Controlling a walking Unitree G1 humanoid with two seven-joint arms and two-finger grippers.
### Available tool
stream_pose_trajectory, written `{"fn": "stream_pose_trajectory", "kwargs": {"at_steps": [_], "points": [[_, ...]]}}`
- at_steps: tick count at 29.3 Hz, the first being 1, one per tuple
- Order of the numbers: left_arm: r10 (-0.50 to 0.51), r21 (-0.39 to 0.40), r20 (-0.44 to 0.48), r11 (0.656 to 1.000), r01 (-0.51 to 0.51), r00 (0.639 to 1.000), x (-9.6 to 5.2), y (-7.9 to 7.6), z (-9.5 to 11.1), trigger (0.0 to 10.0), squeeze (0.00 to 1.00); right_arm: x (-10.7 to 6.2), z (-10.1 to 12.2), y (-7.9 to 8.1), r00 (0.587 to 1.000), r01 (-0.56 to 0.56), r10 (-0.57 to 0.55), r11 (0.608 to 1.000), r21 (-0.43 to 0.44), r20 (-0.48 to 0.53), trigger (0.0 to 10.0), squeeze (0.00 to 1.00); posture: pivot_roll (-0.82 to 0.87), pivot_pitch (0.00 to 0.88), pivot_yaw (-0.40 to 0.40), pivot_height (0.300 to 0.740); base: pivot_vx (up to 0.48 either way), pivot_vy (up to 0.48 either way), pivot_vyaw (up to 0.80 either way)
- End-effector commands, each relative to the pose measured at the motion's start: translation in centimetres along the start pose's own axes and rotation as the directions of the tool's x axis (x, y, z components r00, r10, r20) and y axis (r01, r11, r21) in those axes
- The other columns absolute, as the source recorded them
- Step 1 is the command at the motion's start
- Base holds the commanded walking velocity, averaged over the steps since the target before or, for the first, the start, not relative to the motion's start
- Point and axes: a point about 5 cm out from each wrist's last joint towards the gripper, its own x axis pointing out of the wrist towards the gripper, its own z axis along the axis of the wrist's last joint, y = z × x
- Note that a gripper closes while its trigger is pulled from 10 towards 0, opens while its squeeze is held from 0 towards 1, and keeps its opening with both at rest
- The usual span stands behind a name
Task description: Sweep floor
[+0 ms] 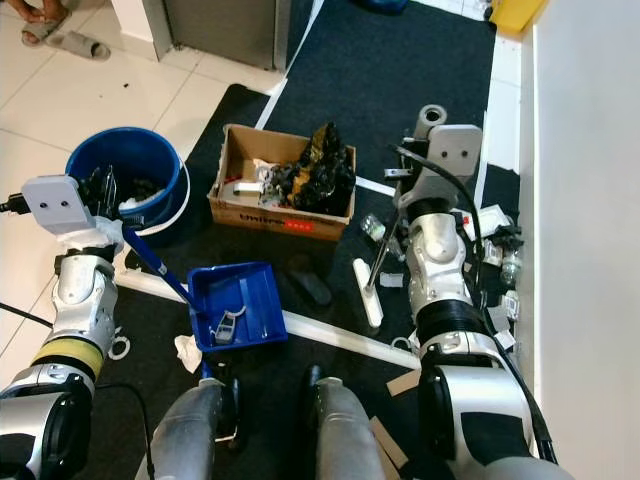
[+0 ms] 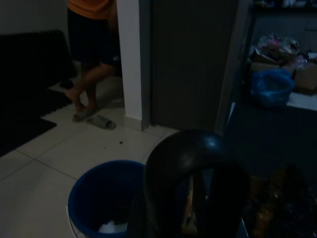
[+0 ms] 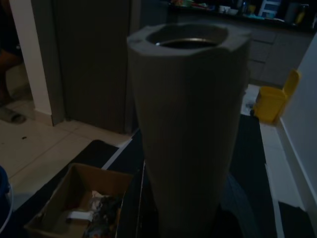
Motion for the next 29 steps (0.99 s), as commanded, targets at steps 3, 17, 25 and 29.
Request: {"fn": "stream_pose_trajectory", "kwargs": {"at_steps": [3, 17, 25, 29], "points": [[0.035, 0.027, 0.062, 0.999, -0.036, 0.998, 1.0, 1.1, 1.6, 10.0, 0.00, 0.2, 0.8, 1.0, 0.998, -0.040, 0.041, 0.999, -0.018, 0.056, 10.0, 0.00, 0.10, 0.390, -0.111, 0.740, 0.000, 0.000, 0.00], [-0.005, -0.028, 0.009, 1.000, 0.005, 1.000, 1.3, 0.1, 1.0, 10.0, 0.00, -0.9, -1.7, 1.9, 0.997, -0.036, 0.038, 0.999, 0.031, -0.065, 10.0, 0.00, 0.13, 0.245, -0.093, 0.740, 0.000, 0.000, 0.00], [0.001, -0.062, -0.087, 0.998, -0.007, 0.996, 0.2, 0.3, -1.0, 10.0, 0.00, -1.3, -2.5, 0.3, 0.994, 0.004, -0.001, 1.000, 0.022, -0.110, 10.0, 0.00, 0.17, 0.098, -0.085, 0.740, 0.000, 0.000, 0.00], [0.013, -0.078, -0.143, 0.997, -0.025, 0.990, -0.9, 0.5, -2.2, 10.0, 0.00, -1.4, -3.0, -0.2, 0.990, 0.034, -0.028, 0.999, 0.041, -0.135, 10.0, 0.00, 0.18, 0.043, -0.085, 0.740, 0.000, 0.000, 0.00]]}}
